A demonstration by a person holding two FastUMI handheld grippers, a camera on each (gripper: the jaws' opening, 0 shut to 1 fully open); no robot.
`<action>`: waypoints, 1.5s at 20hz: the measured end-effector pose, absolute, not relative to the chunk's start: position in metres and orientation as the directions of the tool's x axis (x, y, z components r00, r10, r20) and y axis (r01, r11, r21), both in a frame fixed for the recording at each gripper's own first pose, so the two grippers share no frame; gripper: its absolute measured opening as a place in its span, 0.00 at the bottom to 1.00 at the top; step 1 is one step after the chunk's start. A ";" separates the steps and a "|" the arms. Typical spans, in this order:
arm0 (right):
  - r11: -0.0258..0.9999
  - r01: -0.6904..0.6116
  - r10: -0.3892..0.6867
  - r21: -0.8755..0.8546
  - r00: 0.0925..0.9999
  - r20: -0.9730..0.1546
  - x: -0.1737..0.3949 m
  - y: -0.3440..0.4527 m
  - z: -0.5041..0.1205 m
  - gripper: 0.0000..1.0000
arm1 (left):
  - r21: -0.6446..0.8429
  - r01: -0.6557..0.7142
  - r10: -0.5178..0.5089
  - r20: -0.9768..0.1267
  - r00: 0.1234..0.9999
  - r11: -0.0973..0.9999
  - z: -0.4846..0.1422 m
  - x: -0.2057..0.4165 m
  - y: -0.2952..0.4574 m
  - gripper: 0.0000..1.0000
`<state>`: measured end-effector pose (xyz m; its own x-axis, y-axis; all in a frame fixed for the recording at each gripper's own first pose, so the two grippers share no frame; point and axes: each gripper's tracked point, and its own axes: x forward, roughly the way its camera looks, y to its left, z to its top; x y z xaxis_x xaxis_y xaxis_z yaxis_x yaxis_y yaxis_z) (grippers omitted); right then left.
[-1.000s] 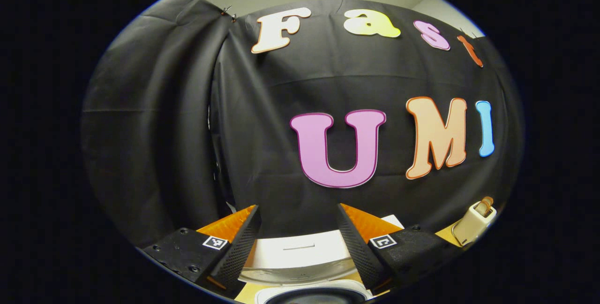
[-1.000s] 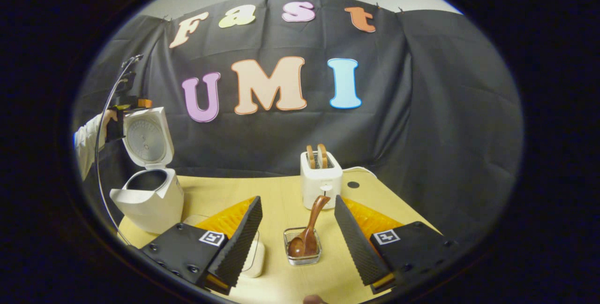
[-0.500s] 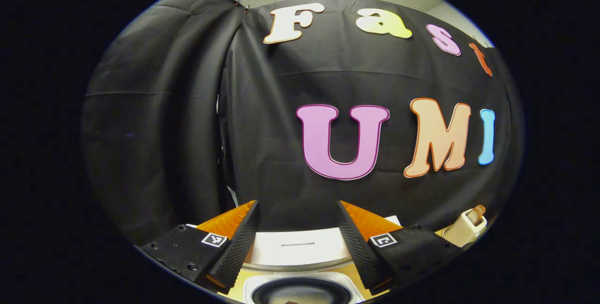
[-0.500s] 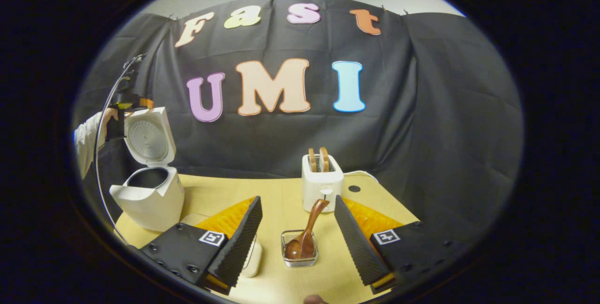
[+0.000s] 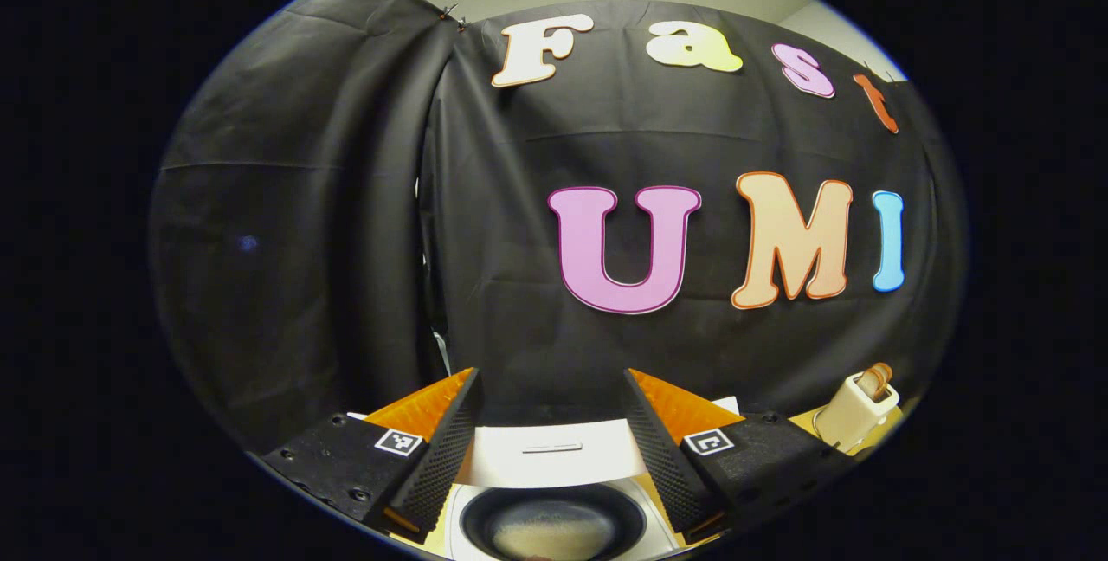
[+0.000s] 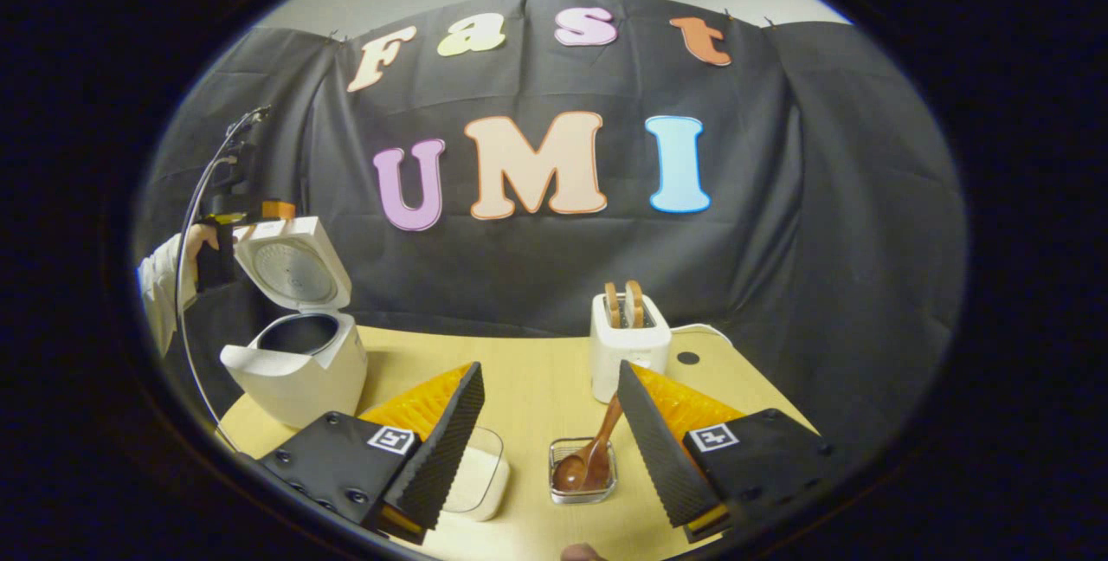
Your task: Close the left gripper, press the button to open the rice cooker; take a wooden spoon from the chopstick holder with the right hand, scoop a spoonful of rice and pour it into the rice cooker, then put the wooden spoon back into the chopstick holder.
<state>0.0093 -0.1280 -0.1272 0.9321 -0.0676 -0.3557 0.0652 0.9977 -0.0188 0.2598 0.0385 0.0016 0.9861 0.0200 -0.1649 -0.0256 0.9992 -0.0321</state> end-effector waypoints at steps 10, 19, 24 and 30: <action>1.000 0.019 -0.019 -0.002 0.930 -0.367 0.016 -0.114 -0.130 0.98 | -0.074 -0.027 0.012 -0.197 0.980 0.997 -0.036 0.203 0.028 0.93; 1.000 -0.016 0.013 -0.005 0.929 -0.371 0.017 -0.102 -0.131 0.97 | -0.075 -0.024 0.004 -0.253 0.967 0.997 -0.077 0.168 0.023 0.93; 1.000 -0.028 0.025 -0.001 0.925 -0.379 0.018 -0.097 -0.133 0.98 | -0.085 -0.025 -0.001 -0.294 0.956 0.996 -0.100 0.154 0.021 0.94; 0.999 -0.036 0.035 0.004 0.924 -0.381 0.018 -0.091 -0.133 0.98 | -0.096 -0.021 -0.013 -0.339 0.941 0.995 -0.127 0.142 0.019 0.94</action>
<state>0.0178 -0.0914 -0.1332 0.9238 0.0346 -0.3814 -0.0358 0.9994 0.0041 0.1422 0.0193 -0.1269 0.9407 -0.0131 -0.3390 -0.0209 0.9951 -0.0963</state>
